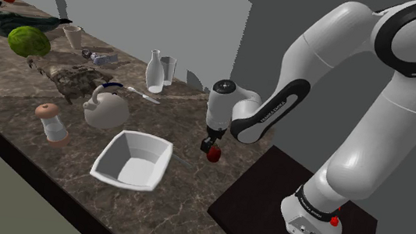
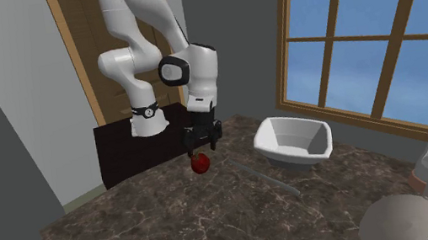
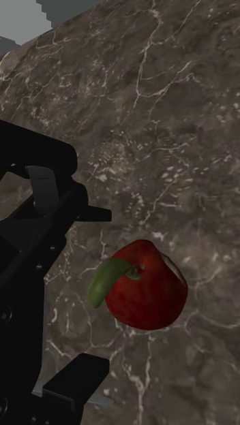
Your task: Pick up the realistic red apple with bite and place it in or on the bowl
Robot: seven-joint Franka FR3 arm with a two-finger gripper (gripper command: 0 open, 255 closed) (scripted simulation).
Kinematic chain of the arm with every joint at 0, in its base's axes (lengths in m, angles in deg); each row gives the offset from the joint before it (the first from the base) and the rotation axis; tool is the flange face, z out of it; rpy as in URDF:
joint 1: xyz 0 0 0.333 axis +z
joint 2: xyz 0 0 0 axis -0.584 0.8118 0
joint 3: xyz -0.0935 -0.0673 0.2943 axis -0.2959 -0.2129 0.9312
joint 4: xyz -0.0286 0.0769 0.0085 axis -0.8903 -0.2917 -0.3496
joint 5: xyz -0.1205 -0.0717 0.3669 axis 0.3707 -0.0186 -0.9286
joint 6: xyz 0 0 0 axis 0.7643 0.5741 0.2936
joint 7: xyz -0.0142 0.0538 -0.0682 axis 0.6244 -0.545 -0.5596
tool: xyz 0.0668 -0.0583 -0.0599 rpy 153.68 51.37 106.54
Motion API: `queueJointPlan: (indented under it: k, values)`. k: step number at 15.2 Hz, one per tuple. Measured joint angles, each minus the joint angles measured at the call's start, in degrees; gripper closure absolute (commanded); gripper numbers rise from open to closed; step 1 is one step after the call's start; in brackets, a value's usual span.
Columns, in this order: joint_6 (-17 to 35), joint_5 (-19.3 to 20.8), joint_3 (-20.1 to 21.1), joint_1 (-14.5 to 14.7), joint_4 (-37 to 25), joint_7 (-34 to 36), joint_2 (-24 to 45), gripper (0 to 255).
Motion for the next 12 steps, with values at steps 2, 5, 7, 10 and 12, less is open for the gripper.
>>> queueJointPlan:
  k: [2, 5, 7, 10, 12]
  values:
    - [0.1, 0.2, 0.0, 0.0, -0.1, 0.1, 0.1, 0]
    - [0.1, 0.2, -0.1, 0.0, -0.1, 0.2, 0.2, 255]
    - [0.1, 0.2, -0.1, 0.0, -0.1, 0.2, 0.2, 255]
    - [0.1, 0.2, -0.1, 0.0, -0.1, 0.2, 0.2, 255]
    - [0.1, 0.2, -0.1, 0.0, -0.1, 0.2, 0.2, 255]
